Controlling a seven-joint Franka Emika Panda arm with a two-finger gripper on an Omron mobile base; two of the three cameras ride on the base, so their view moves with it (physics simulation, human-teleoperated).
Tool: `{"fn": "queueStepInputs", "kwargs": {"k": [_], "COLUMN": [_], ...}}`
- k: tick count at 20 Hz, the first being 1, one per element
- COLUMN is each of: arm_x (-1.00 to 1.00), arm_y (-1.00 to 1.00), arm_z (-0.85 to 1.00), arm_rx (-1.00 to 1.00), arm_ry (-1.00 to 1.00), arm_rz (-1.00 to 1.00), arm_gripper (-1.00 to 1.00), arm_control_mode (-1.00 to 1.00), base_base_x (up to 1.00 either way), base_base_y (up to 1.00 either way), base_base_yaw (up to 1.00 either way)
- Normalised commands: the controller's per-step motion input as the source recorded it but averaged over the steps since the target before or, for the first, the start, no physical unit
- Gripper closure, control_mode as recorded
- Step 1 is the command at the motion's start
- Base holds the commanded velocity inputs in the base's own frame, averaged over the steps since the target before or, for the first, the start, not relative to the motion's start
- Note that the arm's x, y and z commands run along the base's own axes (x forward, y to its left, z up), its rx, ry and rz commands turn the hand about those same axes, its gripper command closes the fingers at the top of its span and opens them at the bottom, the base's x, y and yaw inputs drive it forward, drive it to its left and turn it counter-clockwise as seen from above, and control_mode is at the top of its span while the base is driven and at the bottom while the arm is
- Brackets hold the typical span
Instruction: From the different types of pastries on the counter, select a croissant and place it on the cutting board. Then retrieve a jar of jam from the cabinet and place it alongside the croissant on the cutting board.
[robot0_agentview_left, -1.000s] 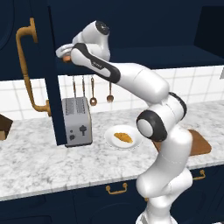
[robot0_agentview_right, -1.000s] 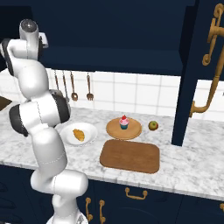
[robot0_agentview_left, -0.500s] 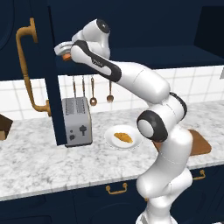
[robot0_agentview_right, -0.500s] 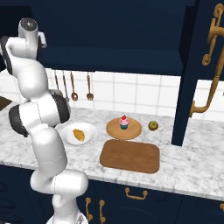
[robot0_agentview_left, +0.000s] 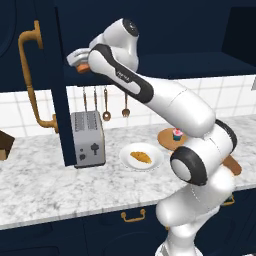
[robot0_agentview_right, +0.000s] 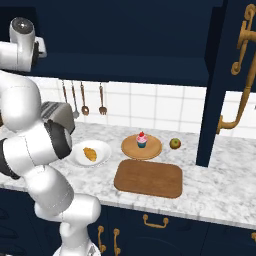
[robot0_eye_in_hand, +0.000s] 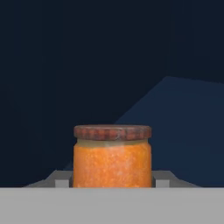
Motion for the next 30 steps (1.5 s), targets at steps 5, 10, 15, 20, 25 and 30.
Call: {"fn": "queueStepInputs", "kwargs": {"k": [5, 10, 15, 20, 25, 30], "arm_x": [-0.82, -0.96, -0.83, -0.43, -0.43, -0.95], "arm_y": [-0.54, -0.77, -0.73, -0.56, -0.47, -0.54], "arm_z": [0.0, 0.0, 0.0, 0.0, -0.16, -0.38], "arm_rx": [0.0, 0.03, 0.04, 0.06, 0.04, -0.07], "arm_ry": [-0.07, -0.09, 0.07, 0.31, 0.22, -0.04], "arm_rz": [0.0, 0.0, 0.08, 0.25, 0.33, 0.24], "arm_gripper": [1.0, 1.0, 1.0, 1.0, 1.0, 1.0], "arm_control_mode": [-1.0, -1.0, -1.0, -1.0, -1.0, -1.0], "base_base_x": [0.0, 0.0, 0.0, 0.0, 0.0, 0.0], "base_base_y": [0.0, 0.0, 0.0, 0.0, 0.0, 0.0], "base_base_yaw": [0.0, 0.0, 0.0, 0.0, 0.0, 0.0]}}
